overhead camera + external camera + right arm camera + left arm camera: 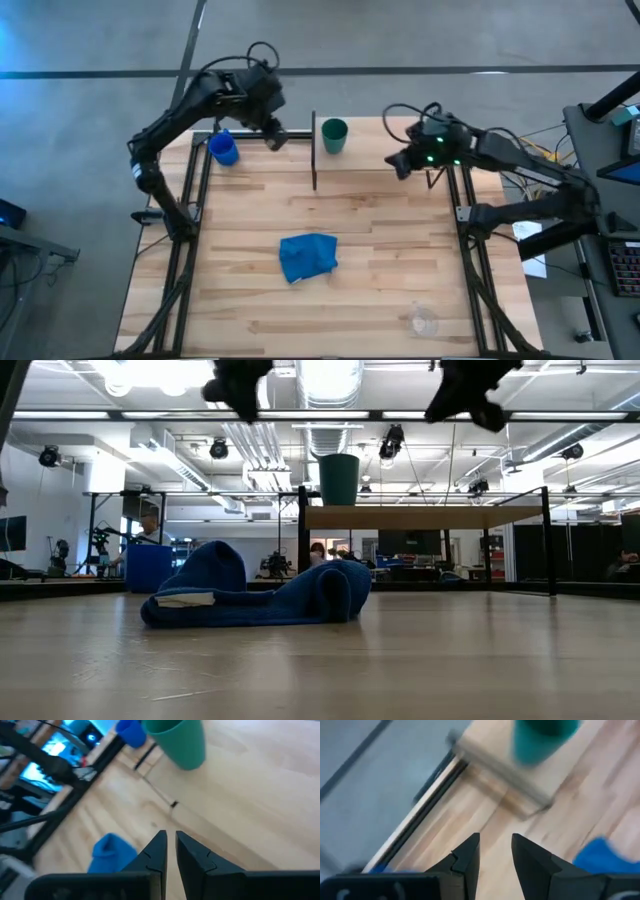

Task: Stack small to large cups/mugs on shelf
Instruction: Put the blue mug on the shelf

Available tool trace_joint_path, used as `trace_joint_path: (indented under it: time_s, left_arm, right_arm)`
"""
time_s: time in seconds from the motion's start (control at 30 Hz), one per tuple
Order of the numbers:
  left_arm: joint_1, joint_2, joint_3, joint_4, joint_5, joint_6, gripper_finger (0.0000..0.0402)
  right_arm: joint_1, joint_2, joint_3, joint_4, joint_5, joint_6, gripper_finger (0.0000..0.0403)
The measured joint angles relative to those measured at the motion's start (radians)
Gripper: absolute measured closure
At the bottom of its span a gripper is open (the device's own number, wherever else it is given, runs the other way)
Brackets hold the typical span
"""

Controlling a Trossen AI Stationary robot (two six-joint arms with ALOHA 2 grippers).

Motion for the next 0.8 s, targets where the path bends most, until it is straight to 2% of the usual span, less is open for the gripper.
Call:
trace_joint_path:
  time_s: [0.13, 0.3, 0.57, 0.8]
  left_arm:
    - [0.015, -0.025, -0.081, -0.082, -0.159, -0.06, 0.0303]
    - [0.092, -0.041, -0.253, -0.079, -0.074, -0.116, 0.0303]
    - [0.243, -0.041, -0.516, -0.026, -0.101, -0.146, 0.0303]
    - [0.362, -0.041, -0.628, 0.097, -0.099, -0.127, 0.0303]
  right_arm:
    - [0.037, -0.062, 0.0, -0.005, 0.024, 0.024, 0.0369]
    - [0.052, -0.094, 0.0, -0.013, 0.089, 0.026, 0.0369]
    - [0.052, -0.095, 0.0, -0.111, 0.092, 0.027, 0.0369]
    - [0.052, -0.088, 0.0, -0.141, 0.093, 0.027, 0.0369]
